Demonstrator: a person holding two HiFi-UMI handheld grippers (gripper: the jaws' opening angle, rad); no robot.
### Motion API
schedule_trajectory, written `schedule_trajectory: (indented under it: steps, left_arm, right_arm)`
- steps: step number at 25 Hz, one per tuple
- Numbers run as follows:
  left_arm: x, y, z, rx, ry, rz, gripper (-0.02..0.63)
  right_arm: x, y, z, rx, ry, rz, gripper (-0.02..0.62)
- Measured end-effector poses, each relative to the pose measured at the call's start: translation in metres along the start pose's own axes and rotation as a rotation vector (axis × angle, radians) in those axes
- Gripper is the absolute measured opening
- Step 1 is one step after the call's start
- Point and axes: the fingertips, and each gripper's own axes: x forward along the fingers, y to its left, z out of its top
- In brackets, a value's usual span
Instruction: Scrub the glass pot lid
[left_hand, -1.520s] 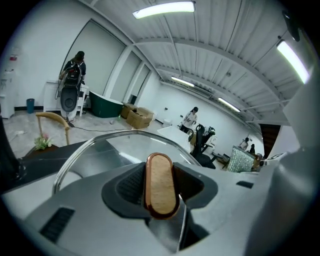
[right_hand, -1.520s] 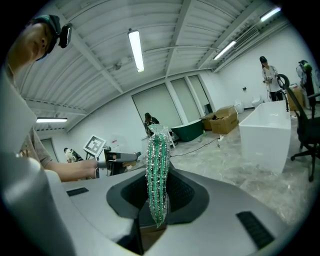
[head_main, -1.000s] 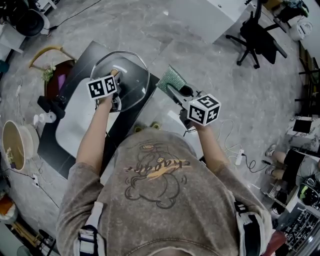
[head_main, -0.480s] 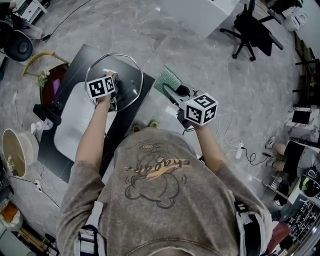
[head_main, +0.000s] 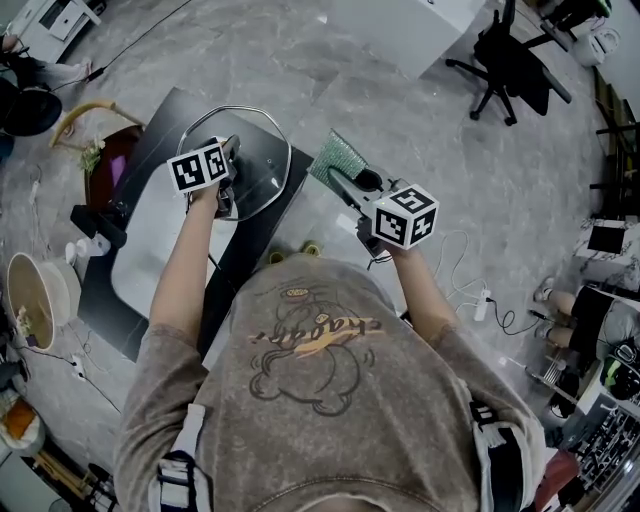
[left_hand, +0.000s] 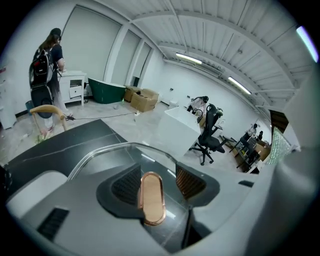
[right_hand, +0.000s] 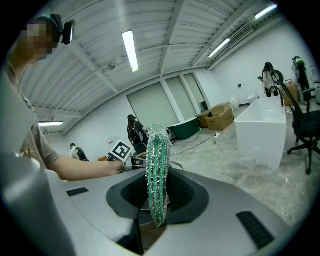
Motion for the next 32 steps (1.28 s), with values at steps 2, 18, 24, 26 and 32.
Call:
schedule_trajectory:
  steps: [2,18,24,26,32]
  left_arm:
    - [-0.015,-0.011,0.013,0.001,-0.046,-0.029,0.209]
    - [-0.163,-0.086,0.006,0.035,-0.27,-0.236,0.209]
    - [-0.174,-0.09,-0.007,0.123,-0.33,-0.225,0.046]
    - [-0.18,-0.094,-0.006,0.15,-0.375,-0.219,0.011]
    - [-0.187,-0.108,-0.012,0.227,-0.479,-0.204,0.009]
  right_arm:
    - [-0.001,0.001,0.001,-0.004,-0.004,0.003,0.089]
    - [-0.016,0.022,0.005,-0.037,-0.04,0.009,0.089]
    - [-0.014,0.038,0.009,-0.136,-0.088,-0.01,0.089]
    - [-0.018,0.041,0.012,-0.16,-0.132,-0.026,0.089]
    - [-0.026,0.05,0.004,-0.213,-0.222,-0.07,0.088]
